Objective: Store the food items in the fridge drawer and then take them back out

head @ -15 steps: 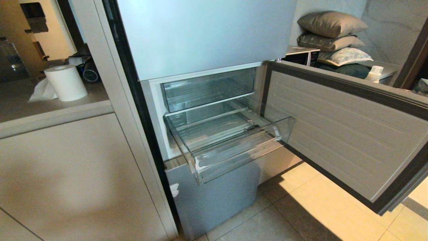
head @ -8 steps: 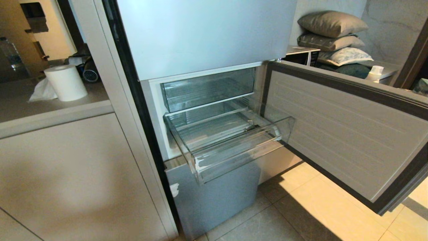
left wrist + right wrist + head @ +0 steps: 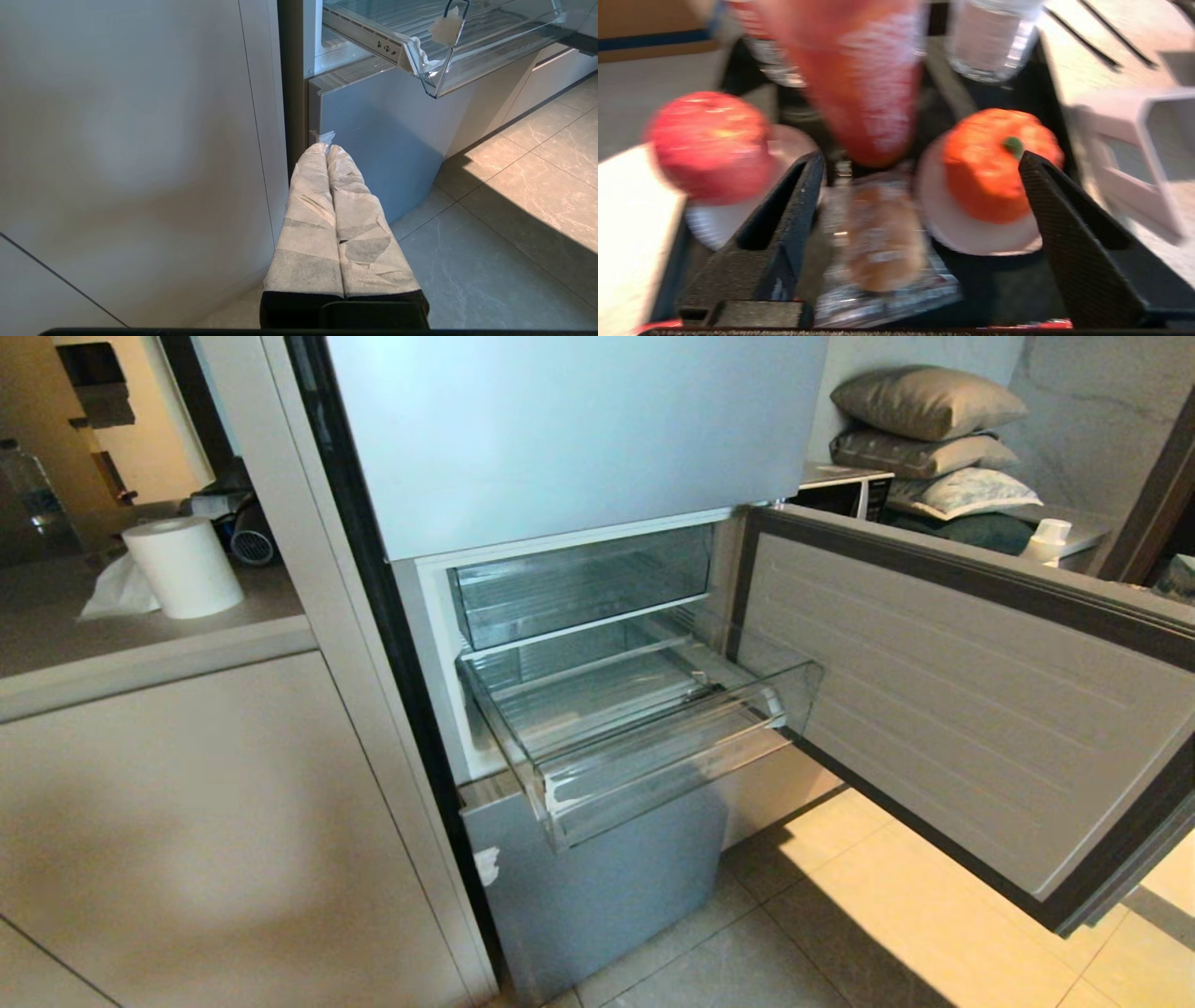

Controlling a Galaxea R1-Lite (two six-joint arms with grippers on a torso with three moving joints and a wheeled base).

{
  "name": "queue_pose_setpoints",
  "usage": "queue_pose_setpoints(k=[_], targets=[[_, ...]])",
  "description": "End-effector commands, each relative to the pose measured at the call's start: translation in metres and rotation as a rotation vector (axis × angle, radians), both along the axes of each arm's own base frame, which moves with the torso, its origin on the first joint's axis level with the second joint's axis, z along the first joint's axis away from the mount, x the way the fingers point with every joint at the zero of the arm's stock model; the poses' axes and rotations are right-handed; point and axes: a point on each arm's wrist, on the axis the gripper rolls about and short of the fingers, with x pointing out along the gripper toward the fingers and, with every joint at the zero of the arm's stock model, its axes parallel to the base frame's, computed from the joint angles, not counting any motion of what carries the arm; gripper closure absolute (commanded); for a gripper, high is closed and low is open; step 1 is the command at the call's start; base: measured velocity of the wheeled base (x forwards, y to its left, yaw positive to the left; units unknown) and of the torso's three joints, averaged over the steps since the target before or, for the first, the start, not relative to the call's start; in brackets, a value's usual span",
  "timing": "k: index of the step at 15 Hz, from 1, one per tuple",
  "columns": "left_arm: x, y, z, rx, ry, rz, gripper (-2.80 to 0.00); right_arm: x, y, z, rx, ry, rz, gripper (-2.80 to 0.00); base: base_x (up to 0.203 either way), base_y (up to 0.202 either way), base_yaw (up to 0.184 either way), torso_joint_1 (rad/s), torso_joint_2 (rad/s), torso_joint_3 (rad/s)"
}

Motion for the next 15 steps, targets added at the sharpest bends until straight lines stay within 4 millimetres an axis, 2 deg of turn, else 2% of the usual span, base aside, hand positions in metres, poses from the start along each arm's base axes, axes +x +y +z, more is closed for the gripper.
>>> queue_pose_setpoints(k=[1, 6, 15], targets=[[0.0, 0.0, 0.0, 0.0, 0.001, 0.0, 0.0, -0.007, -0.013, -0.014, 0.013, 0.01, -0.031, -2.8, 0.0, 0.0, 0.0, 0.0, 0.0, 0.0], [0.0, 0.0, 0.0, 0.0, 0.0, 0.0, 0.0, -0.019, -0.047, -0.029, -0.012, -0.002, -0.075, -2.8, 0.0, 0.0, 0.0, 0.0, 0.0, 0.0], [0.0, 0.0, 0.0, 0.0, 0.0, 0.0, 0.0, -0.014, -0.061, -0.053, 0.012, -0.01, -0.05, -2.8, 0.0, 0.0, 0.0, 0.0, 0.0, 0.0]])
